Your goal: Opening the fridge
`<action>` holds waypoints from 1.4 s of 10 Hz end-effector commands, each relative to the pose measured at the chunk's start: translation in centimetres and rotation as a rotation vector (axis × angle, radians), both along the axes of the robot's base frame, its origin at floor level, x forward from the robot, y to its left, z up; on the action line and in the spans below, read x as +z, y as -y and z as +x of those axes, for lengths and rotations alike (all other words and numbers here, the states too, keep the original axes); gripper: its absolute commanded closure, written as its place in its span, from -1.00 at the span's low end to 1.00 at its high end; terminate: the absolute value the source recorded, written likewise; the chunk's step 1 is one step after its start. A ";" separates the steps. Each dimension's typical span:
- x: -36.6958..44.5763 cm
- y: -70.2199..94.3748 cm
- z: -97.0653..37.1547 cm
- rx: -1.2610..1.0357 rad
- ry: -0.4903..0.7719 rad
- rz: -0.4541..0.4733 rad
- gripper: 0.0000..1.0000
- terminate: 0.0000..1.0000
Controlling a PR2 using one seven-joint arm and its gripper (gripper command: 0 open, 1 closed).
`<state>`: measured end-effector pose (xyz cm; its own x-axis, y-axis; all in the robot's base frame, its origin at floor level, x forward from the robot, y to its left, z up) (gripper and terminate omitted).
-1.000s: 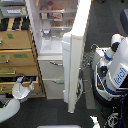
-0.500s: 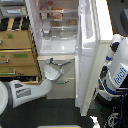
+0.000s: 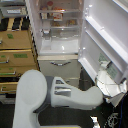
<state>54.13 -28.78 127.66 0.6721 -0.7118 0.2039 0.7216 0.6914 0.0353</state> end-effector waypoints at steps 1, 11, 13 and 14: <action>-4.0 11.1 -10.5 -0.280 -0.023 -0.020 -1.00 -1.00; -20.6 -38.4 -6.1 -0.038 -0.041 -0.107 -1.00 -1.00; -20.5 -45.4 -6.3 0.111 0.004 -0.221 -1.00 -1.00; -21.0 -47.4 -6.5 0.162 0.024 -0.243 -1.00 -1.00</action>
